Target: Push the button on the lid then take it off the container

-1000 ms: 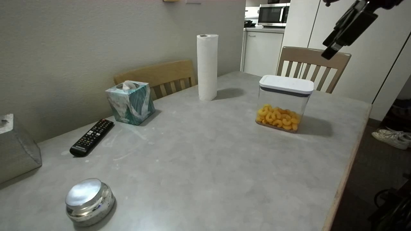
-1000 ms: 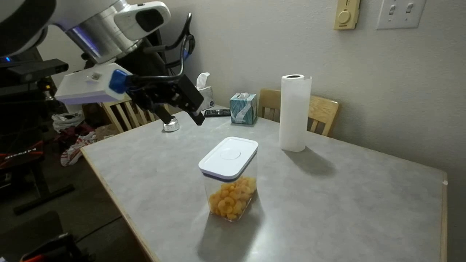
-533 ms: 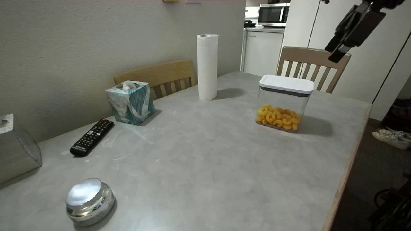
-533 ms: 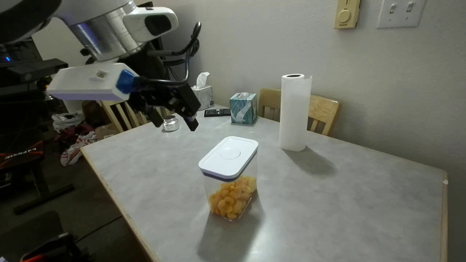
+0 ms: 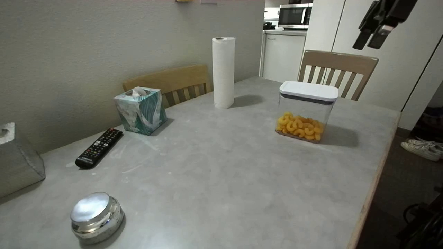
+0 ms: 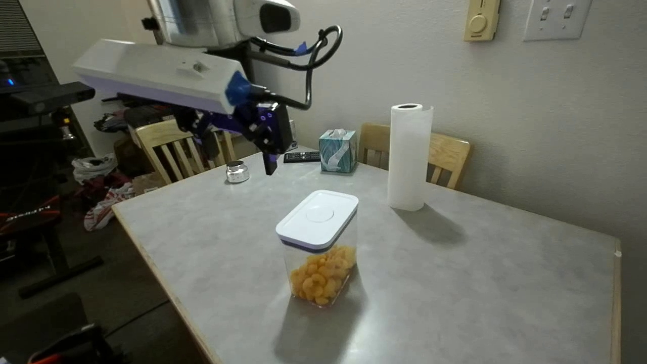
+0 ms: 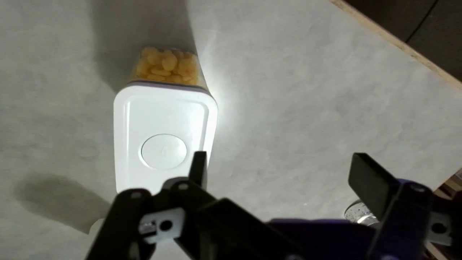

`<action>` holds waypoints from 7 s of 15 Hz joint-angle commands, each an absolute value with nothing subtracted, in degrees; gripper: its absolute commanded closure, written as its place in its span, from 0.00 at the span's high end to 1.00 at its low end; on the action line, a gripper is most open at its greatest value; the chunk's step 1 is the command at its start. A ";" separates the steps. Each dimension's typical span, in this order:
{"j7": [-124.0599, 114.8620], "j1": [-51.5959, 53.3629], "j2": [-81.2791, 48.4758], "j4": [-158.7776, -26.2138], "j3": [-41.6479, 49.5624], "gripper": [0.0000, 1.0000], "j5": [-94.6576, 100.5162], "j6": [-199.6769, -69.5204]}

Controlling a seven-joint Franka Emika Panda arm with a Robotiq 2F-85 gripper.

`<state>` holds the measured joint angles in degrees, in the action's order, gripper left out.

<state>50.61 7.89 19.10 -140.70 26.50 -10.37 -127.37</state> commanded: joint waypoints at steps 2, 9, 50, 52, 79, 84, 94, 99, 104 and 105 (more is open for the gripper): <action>51.72 3.32 5.67 -131.04 22.56 1.00 -13.25 -122.88; 49.35 -3.03 -1.21 -127.91 14.63 1.00 -11.54 -125.05; 53.02 -11.32 -13.17 -120.12 5.43 0.00 -16.35 -129.92; 51.94 -11.29 -12.73 -119.86 5.80 0.00 -14.60 -129.46; 54.24 -13.56 -16.42 -117.37 6.33 0.00 -16.94 -123.13; 52.84 -13.24 -15.66 -115.70 6.69 0.00 -10.67 -122.28; 52.10 -13.38 -16.56 -113.82 6.76 0.00 -6.82 -123.86; 51.34 -13.51 -19.84 -113.84 6.04 0.00 -7.96 -125.97; 49.37 -13.70 -21.80 -114.35 5.64 0.00 -9.14 -126.18; 49.61 -13.89 -22.30 -114.86 5.39 0.00 -9.93 -125.87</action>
